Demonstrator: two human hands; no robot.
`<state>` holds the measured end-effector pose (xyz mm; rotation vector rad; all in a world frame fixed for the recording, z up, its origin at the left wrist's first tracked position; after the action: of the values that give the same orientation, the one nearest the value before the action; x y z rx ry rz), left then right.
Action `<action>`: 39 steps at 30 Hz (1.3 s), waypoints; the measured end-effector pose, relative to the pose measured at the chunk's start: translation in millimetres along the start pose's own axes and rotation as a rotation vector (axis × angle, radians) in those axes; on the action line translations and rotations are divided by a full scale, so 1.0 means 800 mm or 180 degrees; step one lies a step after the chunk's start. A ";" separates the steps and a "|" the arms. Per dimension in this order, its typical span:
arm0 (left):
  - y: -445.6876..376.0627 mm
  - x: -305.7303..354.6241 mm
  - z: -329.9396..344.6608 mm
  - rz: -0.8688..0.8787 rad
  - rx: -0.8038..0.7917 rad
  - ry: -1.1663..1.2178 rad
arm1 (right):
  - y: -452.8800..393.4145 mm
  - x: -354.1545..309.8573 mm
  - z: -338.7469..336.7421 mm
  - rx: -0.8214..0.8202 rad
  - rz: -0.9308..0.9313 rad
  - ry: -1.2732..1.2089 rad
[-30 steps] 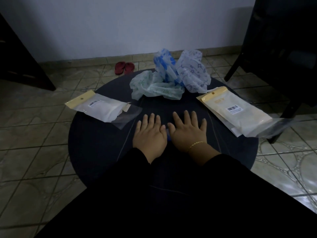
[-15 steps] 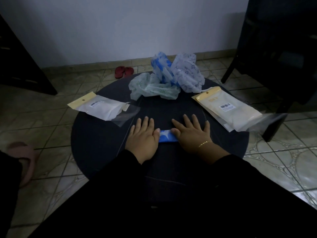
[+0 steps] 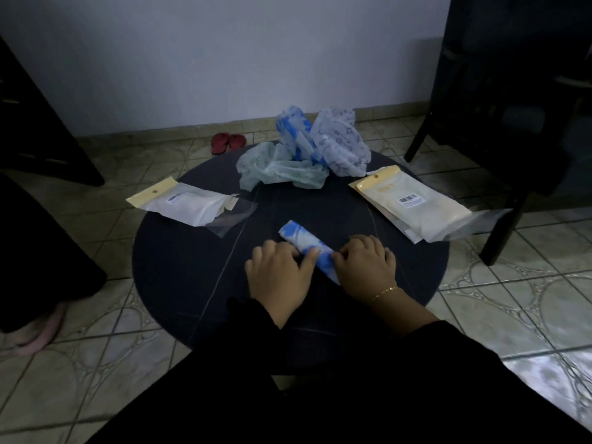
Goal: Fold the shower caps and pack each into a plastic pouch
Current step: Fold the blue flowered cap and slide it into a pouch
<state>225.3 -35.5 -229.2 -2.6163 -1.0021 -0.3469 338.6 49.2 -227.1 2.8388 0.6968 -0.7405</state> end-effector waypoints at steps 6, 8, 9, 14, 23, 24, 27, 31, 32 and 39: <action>-0.007 0.052 0.004 -0.0501 -0.1053 0.1496 | -0.008 0.008 -0.016 0.0181 0.0160 -0.0533; -0.012 0.060 0.008 -0.0803 -0.1243 0.2294 | -0.004 0.012 -0.026 0.0129 0.0217 -0.1052; -0.013 0.066 0.008 -0.0879 -0.1306 0.2580 | -0.002 0.015 -0.032 0.0073 0.0250 -0.1382; -0.020 0.113 0.008 -0.0774 -0.1449 0.3394 | -0.003 0.036 -0.071 0.0366 0.0387 -0.2092; -0.057 0.190 0.035 0.2003 -0.0262 0.0413 | -0.016 0.078 -0.132 0.1491 0.0542 -0.1492; -0.061 0.194 0.041 0.2378 -0.0278 -0.0064 | -0.016 0.082 -0.135 0.1527 0.0577 -0.1406; -0.072 0.199 0.058 0.2979 -0.0487 -0.1066 | -0.014 0.093 -0.135 0.1515 0.0703 -0.1278; -0.074 0.191 0.054 0.3358 0.0092 -0.0732 | -0.010 0.095 -0.125 0.1426 0.0767 -0.1254; -0.075 0.184 0.057 0.3426 0.0305 -0.0558 | -0.010 0.095 -0.122 0.1418 0.0786 -0.1211; -0.053 0.154 0.052 0.3638 0.0868 0.0286 | -0.006 0.091 -0.112 0.1440 0.0873 -0.1158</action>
<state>290.2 84.4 -217.7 -2.4174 0.5047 -0.0237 431.8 103.3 -184.4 2.9471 0.0873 -1.4633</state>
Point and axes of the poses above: each hand's wrist, its own y-axis away from the middle knuckle, its own z-axis out of the palm, x = y × z, the point moved 1 cm from there along -y, towards the middle knuckle, and after that the axes turned 2 degrees about x, right-handed, at the moved point
